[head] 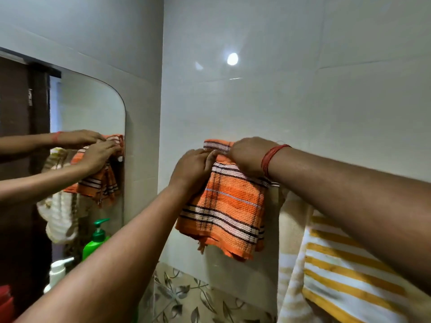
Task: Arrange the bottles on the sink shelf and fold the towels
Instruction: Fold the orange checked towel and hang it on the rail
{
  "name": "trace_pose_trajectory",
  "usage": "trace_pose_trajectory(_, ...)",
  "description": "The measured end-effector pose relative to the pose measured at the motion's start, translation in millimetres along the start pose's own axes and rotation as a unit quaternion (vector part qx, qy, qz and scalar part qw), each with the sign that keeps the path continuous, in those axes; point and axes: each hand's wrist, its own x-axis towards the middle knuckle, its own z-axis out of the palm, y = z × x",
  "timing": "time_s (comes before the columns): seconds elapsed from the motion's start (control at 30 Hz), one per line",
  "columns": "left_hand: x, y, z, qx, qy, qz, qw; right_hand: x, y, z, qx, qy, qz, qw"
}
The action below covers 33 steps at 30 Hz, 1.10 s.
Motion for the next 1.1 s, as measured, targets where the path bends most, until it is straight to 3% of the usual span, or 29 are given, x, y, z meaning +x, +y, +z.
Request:
trace_pose_trajectory(0.07, -5.7, -4.1, 1.9, -0.024, -0.032, -0.007, 0.999, 6.8, -6.3, -1.8, 0.067, -0.083, 0.019, 0.994)
trace_pose_trajectory(0.2, -2.8, -4.4, -3.7, -0.037, -0.091, -0.011, 0.995, 11.0, 7.4, -8.0, 0.215, -0.173, 0.068, 0.959)
trace_pose_trajectory(0.23, -1.9, -3.7, -4.3, -0.044, -0.099, -0.016, 0.994, 11.2, 11.1, -6.2, 0.264, -0.198, 0.084, 0.940)
trace_pose_trajectory(0.33, -5.4, -3.1, -1.5, -0.037, -0.078, -0.019, 0.996, 13.6, 9.5, 7.6, 0.473, -0.259, 0.123, 0.833)
trace_pose_trajectory(0.37, -7.4, -3.4, 0.7, -0.028, -0.065, -0.017, 0.997, 15.6, 8.8, 11.6, 0.489, -0.264, 0.118, 0.823)
trace_pose_trajectory(0.5, -11.4, -7.6, 8.0, -0.013, -0.029, -0.005, 0.999, 29.2, 5.5, 6.9, 0.430, -0.296, 0.103, 0.847)
trace_pose_trajectory(0.63, -10.2, -12.9, 6.8, -0.020, -0.041, -0.001, 0.999, 54.2, -3.8, -4.3, 0.300, -0.156, 0.060, 0.939)
trace_pose_trajectory(0.67, -10.1, -14.1, 5.8, -0.022, -0.047, -0.004, 0.999, 58.1, -7.0, -2.2, 0.322, -0.152, 0.051, 0.933)
trace_pose_trajectory(0.8, -14.4, -13.9, 4.6, -0.058, -0.033, -0.001, 0.998, 56.4, -11.3, 12.7, 0.504, -0.215, 0.043, 0.835)
trace_pose_trajectory(0.9, -18.5, -13.2, 6.1, -0.073, -0.023, 0.005, 0.997, 58.2, -14.9, 15.3, 0.472, -0.189, 0.020, 0.861)
trace_pose_trajectory(1.0, -26.4, -23.4, 6.6, -0.058, -0.031, 0.031, 0.997, 57.8, -19.4, 12.5, 0.396, -0.216, 0.022, 0.892)
trace_pose_trajectory(1.1, -41.7, -40.0, 3.8, -0.030, -0.059, 0.068, 0.995, 49.2, -23.7, 5.8, 0.374, -0.216, 0.059, 0.900)
